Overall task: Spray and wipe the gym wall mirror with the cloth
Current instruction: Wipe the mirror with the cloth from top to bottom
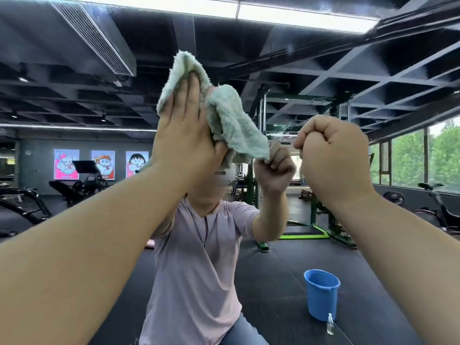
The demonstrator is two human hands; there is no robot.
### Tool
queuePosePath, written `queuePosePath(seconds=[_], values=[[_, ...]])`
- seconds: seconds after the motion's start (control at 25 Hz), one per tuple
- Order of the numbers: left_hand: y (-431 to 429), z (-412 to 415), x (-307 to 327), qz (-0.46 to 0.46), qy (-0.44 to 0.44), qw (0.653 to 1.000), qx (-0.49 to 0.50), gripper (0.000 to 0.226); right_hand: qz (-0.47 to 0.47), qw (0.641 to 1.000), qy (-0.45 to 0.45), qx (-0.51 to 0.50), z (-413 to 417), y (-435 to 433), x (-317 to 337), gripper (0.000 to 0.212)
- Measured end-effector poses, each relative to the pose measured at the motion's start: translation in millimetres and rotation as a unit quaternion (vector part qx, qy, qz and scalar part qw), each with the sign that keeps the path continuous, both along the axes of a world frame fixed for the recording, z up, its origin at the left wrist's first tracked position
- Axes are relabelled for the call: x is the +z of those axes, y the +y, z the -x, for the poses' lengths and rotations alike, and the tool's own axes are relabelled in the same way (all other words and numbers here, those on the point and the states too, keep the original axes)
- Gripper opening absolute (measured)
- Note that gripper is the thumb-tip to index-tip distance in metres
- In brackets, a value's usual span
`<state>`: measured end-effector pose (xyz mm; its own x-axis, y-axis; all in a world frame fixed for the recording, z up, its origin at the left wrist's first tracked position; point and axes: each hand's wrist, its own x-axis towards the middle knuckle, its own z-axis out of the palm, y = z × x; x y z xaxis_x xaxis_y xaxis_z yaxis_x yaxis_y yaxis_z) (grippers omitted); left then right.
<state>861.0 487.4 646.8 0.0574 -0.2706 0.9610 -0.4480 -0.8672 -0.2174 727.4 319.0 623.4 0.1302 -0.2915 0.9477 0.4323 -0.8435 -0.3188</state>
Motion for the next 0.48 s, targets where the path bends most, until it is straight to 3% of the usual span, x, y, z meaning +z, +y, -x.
queuePosePath(seconds=[0.2,0.28,0.48], values=[[-1,4,4,-0.036,0.036,0.999,0.002,0.086,-0.009,1.000,-0.010,-0.020,2,-5,-2,0.028],[2,1,9,-0.044,0.011,0.999,-0.005,0.083,0.013,1.000,-0.010,-0.005,2,5,-5,0.034],[-40,9,-44,-0.219,-0.071,0.972,-0.055,0.071,-0.003,1.000,-0.002,-0.002,3,7,-1,0.031]])
